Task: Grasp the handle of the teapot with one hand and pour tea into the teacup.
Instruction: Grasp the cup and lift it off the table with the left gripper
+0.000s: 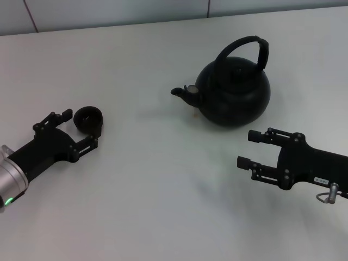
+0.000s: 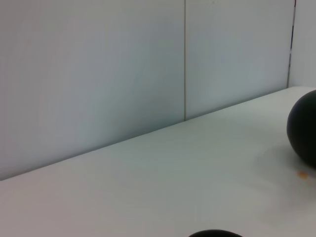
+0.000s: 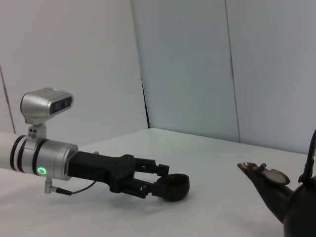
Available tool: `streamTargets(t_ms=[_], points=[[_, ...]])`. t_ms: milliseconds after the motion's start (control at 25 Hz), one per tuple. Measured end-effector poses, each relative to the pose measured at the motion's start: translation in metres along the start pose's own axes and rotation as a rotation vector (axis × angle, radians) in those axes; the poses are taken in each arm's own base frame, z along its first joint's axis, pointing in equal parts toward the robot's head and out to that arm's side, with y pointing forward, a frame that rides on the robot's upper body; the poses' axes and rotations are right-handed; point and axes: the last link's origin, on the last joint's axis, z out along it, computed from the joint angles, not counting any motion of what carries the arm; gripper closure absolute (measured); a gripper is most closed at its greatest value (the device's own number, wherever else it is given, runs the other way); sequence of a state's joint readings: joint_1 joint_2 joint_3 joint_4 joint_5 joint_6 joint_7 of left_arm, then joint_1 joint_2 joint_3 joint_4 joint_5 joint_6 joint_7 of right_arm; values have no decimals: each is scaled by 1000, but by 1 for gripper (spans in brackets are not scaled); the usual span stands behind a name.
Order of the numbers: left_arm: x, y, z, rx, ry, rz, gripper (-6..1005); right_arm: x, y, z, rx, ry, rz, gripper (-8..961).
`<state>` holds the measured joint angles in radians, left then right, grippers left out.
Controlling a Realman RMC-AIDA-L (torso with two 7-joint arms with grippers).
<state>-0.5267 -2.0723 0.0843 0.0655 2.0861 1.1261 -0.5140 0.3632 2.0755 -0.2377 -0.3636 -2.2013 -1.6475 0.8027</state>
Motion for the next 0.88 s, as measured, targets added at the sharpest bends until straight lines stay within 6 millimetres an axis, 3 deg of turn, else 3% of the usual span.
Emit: streamTargets(t_ms=[880], points=[[7,1,21,3,-35,15,169,0,1,-1,-3,-4,6,284]])
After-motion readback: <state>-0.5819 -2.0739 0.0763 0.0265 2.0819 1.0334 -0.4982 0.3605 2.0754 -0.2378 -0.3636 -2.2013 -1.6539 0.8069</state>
